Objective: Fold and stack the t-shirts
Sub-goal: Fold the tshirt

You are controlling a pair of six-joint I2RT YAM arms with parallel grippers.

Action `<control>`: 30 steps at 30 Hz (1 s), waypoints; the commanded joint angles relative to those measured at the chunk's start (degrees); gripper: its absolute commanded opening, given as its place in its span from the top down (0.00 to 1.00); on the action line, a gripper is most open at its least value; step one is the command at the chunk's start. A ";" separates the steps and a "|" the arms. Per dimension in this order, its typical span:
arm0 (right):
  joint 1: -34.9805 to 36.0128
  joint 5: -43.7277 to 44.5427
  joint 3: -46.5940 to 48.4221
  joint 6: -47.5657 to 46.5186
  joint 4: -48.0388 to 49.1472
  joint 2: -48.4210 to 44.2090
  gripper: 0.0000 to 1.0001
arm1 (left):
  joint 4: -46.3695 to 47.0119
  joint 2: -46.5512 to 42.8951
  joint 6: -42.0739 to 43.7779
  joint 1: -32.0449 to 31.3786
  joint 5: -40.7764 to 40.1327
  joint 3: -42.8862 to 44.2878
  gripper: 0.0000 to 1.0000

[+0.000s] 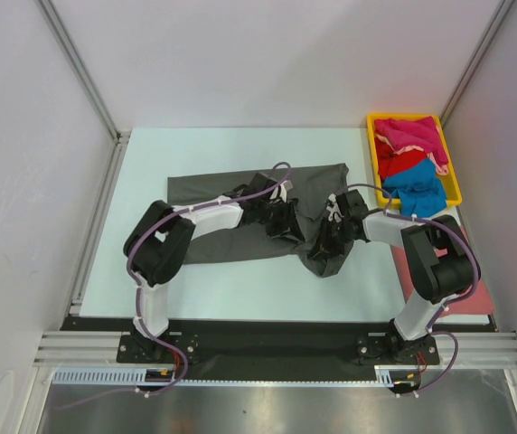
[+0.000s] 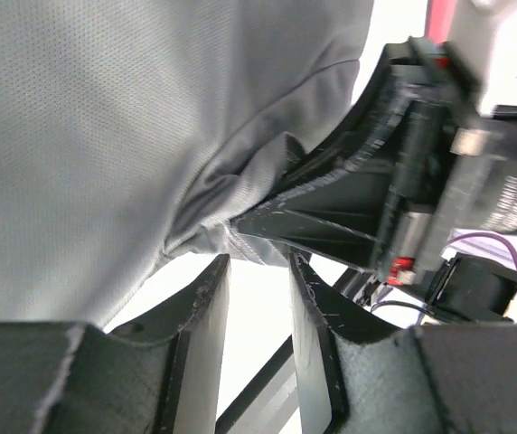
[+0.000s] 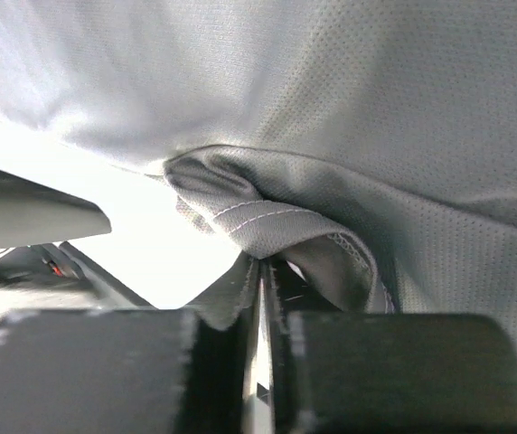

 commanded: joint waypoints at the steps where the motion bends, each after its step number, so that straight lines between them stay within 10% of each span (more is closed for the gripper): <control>1: -0.06 -0.27 2.25 -0.24 -1.85 -3.76 0.98 | -2.40 -5.47 3.61 0.51 -1.84 1.68 0.63; 18: 6.53 -3.88 -3.02 1.26 1.58 -8.35 0.93 | -0.64 -7.67 2.91 0.86 -1.75 -3.16 0.62; 30: 2.49 -6.79 -8.30 3.28 5.62 -14.32 0.66 | -1.17 -8.90 4.05 1.39 -1.93 -5.18 0.62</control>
